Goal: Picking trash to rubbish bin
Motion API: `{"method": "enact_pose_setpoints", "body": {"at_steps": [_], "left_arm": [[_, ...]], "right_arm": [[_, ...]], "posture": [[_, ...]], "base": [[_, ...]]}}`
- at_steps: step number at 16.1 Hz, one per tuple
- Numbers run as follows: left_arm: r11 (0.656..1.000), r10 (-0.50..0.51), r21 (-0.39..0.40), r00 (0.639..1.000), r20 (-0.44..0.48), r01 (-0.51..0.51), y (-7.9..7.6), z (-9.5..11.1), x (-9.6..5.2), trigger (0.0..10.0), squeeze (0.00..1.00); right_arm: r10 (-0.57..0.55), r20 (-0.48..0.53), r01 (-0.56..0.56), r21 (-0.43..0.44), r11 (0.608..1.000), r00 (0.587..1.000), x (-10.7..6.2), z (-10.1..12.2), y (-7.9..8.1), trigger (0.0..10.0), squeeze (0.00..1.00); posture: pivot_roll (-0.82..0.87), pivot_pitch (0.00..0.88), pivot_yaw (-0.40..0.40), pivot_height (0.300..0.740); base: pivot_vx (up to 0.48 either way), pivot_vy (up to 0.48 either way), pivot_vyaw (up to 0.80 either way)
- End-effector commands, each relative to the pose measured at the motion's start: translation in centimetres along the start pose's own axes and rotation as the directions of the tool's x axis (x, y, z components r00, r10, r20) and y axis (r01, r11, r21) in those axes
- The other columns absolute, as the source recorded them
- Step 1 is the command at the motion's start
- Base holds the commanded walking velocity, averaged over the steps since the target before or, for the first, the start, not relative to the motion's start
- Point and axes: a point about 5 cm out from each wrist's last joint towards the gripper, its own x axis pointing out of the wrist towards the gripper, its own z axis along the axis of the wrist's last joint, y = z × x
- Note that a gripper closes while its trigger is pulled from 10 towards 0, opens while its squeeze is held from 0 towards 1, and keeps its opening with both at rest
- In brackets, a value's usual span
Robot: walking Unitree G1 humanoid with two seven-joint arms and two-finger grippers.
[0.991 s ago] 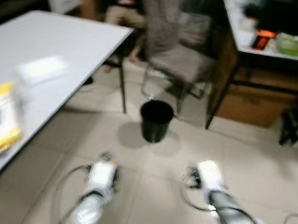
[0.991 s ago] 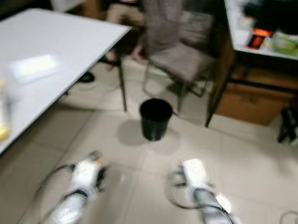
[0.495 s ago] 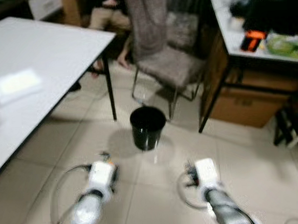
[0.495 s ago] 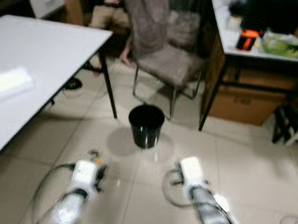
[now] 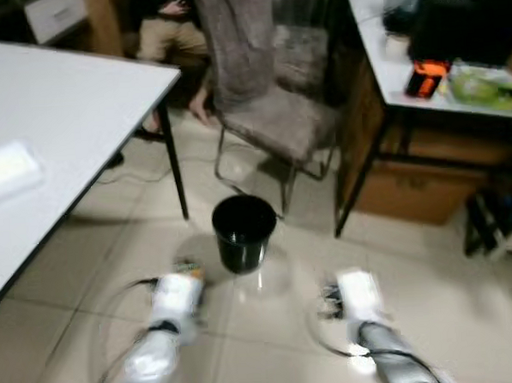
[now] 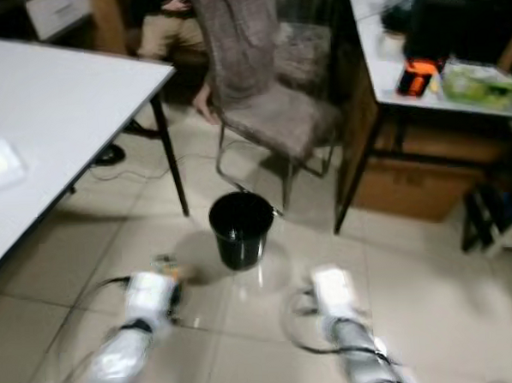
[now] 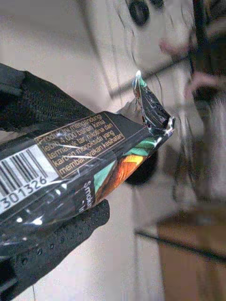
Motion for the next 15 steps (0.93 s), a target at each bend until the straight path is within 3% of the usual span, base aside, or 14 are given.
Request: {"method": "enact_pose_setpoints", "body": {"at_steps": [1,11,15], "left_arm": [[0.999,0.023,0.026,0.999,-0.022,-0.023,1.31,-0.57,-0.53,10.0,0.0],[0.999,0.033,0.029,0.999,-0.031,-0.032,1.91,-0.59,-0.29,10.0,0.0],[0.999,0.029,0.033,0.999,-0.031,-0.028,1.93,-0.59,-0.27,10.0,0.0]], "right_arm": [[0.031,0.037,-0.031,0.006,1.0,0.999,0.46,0.92,1.28,10.0,0.0],[0.044,0.046,-0.046,0.043,0.998,0.998,0.78,1.48,1.53,10.0,0.0],[0.05,0.056,-0.05,0.009,0.999,0.997,0.84,1.72,1.52,10.0,0.0]], "posture": [[0.06,0.074,-0.078,0.74],[0.05,0.061,-0.077,0.74],[0.05,0.056,-0.073,0.74]], "base": [[0.368,0.0,0.0],[0.369,0.0,0.0],[0.37,0.0,0.0]]}}
